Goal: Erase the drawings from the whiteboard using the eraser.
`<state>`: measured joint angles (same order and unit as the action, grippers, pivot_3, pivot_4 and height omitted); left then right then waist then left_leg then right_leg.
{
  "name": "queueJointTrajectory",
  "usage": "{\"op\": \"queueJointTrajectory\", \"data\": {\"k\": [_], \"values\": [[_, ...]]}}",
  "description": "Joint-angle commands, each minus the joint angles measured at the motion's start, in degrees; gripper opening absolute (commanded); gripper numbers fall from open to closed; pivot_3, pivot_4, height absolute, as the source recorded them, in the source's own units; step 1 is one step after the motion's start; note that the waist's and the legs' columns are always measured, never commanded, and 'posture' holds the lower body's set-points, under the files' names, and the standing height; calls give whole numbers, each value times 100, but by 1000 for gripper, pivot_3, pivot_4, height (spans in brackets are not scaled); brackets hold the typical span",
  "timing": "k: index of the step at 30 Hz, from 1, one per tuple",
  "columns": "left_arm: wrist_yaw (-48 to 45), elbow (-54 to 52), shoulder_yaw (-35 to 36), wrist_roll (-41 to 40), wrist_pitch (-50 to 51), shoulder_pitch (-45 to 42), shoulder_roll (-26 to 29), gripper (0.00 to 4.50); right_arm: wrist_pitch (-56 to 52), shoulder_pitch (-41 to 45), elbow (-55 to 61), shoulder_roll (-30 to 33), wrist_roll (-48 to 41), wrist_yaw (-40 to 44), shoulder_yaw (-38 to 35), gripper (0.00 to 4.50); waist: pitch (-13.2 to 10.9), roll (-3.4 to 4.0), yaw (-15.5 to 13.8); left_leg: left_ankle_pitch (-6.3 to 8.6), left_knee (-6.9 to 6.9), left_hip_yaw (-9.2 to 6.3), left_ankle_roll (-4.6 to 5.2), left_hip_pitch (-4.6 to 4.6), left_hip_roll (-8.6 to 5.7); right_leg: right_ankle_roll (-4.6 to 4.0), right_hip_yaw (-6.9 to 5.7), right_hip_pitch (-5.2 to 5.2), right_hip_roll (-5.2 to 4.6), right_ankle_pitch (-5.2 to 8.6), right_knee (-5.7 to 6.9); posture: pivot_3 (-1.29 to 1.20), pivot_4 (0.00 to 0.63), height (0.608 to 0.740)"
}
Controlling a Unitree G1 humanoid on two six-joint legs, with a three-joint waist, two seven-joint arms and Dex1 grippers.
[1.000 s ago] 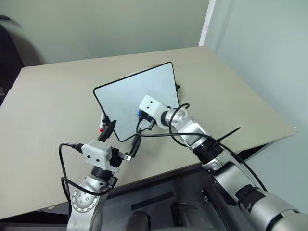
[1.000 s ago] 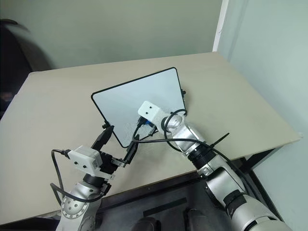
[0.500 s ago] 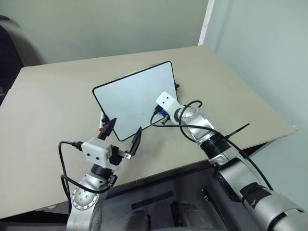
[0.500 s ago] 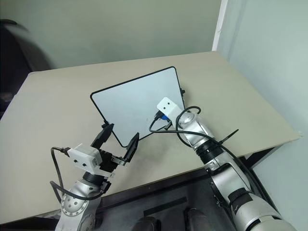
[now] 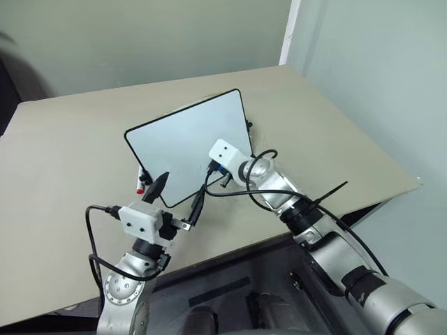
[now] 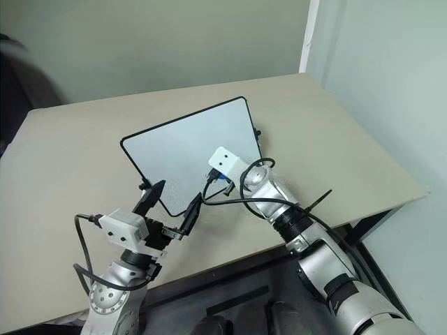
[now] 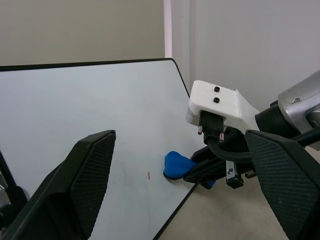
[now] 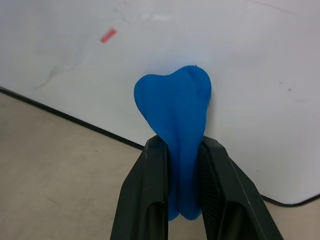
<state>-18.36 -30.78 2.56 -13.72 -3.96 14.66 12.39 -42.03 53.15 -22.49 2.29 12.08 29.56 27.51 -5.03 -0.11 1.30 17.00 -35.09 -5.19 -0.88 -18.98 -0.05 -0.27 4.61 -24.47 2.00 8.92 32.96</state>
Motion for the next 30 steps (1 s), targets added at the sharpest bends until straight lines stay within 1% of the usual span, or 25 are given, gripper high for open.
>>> {"op": "queueJointTrajectory", "data": {"k": [1, 12, 19, 25, 27, 30], "values": [[25, -199, -23, -6, -78, 21, -32, 4500, 163, 184, 450, -258, 7, 168, 210, 483, 0, 0, 0, 0, -1, 1, 0, -4, 0, 0, 0, -5, 0, 0, -1, 0, 150, 739], [9, -209, -34, 2, -99, 52, -52, 4500, 138, 306, 491, -482, 70, 263, 284, 483, -3, 5, -5, 9, -1, 0, -14, -7, -1, -14, 0, -11, 0, -9, -1, 0, 150, 739], [-7, -231, 7, -32, -98, 76, -31, 4500, -96, 265, 196, -238, 145, 221, 152, 483, -3, 5, -18, 10, 1, -2, -14, -7, 0, -17, 0, -10, -1, -10, 1, 0, 150, 739], [-35, -198, 18, -47, -78, 42, -13, 4500, -282, 394, -228, 61, 151, 41, -136, 483, -6, 8, -51, 14, -4, -2, -21, -10, -1, -17, 0, -6, -2, -10, 0, 0, 150, 739], [-43, -178, 28, -55, -77, 24, -7, 4500, -266, 407, -279, 132, 143, -24, -227, 483, -6, 8, -69, 33, -5, -2, -55, -12, -1, -17, 1, -5, -2, -10, 0, 0, 150, 739], [-56, -149, 49, -72, -75, -3, 2, 4500, -297, 387, -254, 232, 131, -62, -302, 483, -3, -1, -74, 32, -7, -1, -54, -19, -1, -19, 0, -7, -2, -11, 0, 0, 150, 739]]}}
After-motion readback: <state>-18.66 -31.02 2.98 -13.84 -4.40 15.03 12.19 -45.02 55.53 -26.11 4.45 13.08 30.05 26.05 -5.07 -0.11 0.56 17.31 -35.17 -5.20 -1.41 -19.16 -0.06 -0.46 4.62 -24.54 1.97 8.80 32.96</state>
